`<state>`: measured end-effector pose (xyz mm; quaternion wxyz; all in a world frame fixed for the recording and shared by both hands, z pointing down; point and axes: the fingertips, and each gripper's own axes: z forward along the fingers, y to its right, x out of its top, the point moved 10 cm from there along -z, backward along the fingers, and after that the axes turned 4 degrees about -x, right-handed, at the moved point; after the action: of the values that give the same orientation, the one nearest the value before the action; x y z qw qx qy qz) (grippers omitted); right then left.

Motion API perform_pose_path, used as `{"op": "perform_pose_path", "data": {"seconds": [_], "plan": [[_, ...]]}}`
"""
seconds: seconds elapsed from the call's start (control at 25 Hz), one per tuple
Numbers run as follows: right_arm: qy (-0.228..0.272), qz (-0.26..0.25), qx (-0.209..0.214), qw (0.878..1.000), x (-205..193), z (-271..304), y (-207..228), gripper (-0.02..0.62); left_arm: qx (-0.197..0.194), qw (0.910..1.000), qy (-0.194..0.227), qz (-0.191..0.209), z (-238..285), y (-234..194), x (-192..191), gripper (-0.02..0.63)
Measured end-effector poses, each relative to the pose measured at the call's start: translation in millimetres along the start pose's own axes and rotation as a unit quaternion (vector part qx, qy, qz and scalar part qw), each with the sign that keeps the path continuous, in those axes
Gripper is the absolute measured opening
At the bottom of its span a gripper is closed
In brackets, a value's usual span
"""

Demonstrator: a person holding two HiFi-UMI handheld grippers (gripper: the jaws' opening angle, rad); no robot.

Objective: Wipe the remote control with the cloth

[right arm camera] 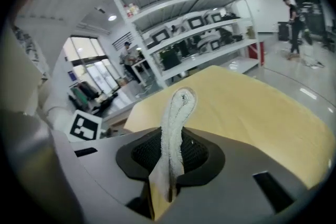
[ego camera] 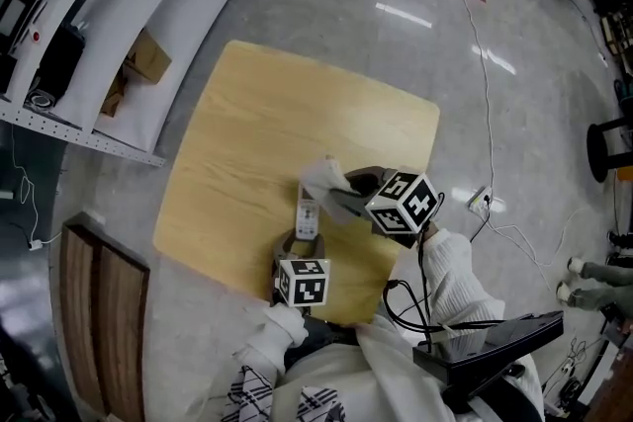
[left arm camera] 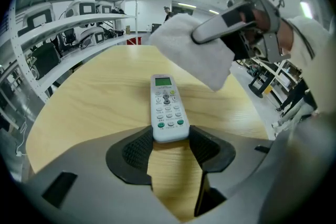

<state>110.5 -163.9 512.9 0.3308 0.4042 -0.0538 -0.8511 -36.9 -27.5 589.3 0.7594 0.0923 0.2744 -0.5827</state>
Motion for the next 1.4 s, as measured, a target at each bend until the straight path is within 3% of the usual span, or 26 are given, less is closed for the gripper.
{"op": "perform_pose_path", "data": {"seconds": [0.12, 0.24, 0.36, 0.56, 0.72, 0.84, 1.0, 1.08, 1.16, 1.24, 1.32, 1.4], "plan": [[-0.073, -0.066, 0.105, 0.990, -6, 19, -28, 0.089, 0.000, 1.0000, 0.002, 0.001, 0, 1, 0, 0.218], [-0.139, -0.121, 0.133, 0.974, -12, 52, -52, 0.089, 0.000, 1.0000, 0.003, 0.003, 0, -2, 2, 0.218], [-0.177, -0.140, 0.083, 0.971, -15, 70, -54, 0.089, -0.001, 1.0000, 0.004, 0.003, -2, -3, 3, 0.218], [-0.170, -0.119, 0.031, 0.978, -12, 70, -39, 0.089, -0.001, 1.0000, 0.002, 0.003, -2, -2, 2, 0.218], [-0.145, -0.089, -0.016, 0.985, -7, 64, -25, 0.089, -0.001, 1.0000, 0.003, 0.003, -2, -3, 2, 0.218], [-0.114, -0.053, -0.084, 0.988, -2, 55, -8, 0.089, 0.000, 1.0000, 0.003, 0.002, -2, -3, 2, 0.218], [-0.076, 0.013, -0.182, 0.980, 3, 34, 16, 0.089, 0.001, 1.0000, 0.004, 0.001, 0, -3, 2, 0.218], [-0.061, 0.035, -0.194, 0.979, 5, 21, 20, 0.089, 0.000, 1.0000, 0.004, 0.000, 0, -2, 2, 0.218], [-0.057, 0.022, -0.147, 0.987, 8, 12, 14, 0.089, 0.001, 1.0000, 0.005, 0.001, 0, -1, 1, 0.218], [-0.073, -0.020, -0.038, 0.996, 8, 13, -4, 0.089, 0.001, 1.0000, 0.006, 0.001, 0, -1, 1, 0.218], [-0.104, -0.057, 0.075, 0.990, 5, 23, -25, 0.089, 0.001, 1.0000, 0.007, 0.001, 0, -2, 1, 0.218], [-0.139, -0.092, 0.129, 0.977, -2, 39, -44, 0.089, 0.001, 1.0000, 0.008, 0.001, -1, -1, 2, 0.218]]}}
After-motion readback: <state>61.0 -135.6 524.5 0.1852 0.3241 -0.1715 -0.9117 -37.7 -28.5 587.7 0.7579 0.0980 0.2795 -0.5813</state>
